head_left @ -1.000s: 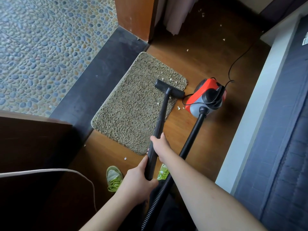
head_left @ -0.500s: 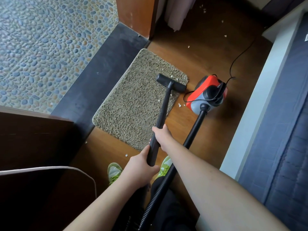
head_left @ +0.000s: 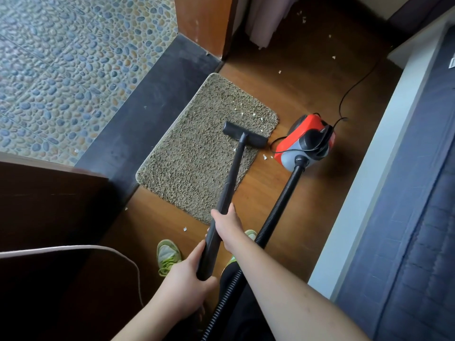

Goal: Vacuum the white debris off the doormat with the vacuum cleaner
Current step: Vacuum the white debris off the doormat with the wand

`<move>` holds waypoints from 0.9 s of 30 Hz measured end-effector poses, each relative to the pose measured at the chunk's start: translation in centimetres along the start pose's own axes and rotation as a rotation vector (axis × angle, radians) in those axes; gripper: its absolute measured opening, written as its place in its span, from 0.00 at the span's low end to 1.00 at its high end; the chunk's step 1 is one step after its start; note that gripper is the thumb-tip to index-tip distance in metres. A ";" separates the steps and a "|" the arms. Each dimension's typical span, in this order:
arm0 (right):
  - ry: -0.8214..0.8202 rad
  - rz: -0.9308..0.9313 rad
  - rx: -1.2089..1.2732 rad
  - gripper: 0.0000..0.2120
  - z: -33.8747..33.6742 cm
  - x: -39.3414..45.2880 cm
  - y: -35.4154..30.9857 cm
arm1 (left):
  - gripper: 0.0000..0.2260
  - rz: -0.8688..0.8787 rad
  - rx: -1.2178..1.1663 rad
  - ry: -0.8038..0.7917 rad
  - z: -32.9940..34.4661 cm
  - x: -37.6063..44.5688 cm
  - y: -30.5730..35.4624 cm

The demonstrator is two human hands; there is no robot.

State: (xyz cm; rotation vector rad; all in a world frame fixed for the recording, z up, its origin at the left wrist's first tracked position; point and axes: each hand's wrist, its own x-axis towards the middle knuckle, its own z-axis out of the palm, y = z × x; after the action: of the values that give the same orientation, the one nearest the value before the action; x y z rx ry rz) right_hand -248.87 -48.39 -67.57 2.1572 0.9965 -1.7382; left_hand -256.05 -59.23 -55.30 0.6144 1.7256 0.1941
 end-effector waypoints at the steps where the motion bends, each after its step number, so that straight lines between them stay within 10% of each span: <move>1: -0.003 0.001 0.003 0.38 -0.1 -0.1 0.1 | 0.37 -0.005 -0.006 0.000 0.1 -0.1 -0.1; 27: 0.022 -0.046 -0.004 0.39 -4.3 8.1 -7.6 | 0.32 0.032 -0.052 0.041 -0.2 7.4 7.3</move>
State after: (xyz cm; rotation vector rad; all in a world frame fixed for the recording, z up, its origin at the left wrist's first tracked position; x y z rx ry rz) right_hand -249.43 -37.30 -71.91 2.1722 1.0617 -1.7343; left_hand -255.03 -49.39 -58.32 0.6035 1.7455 0.2747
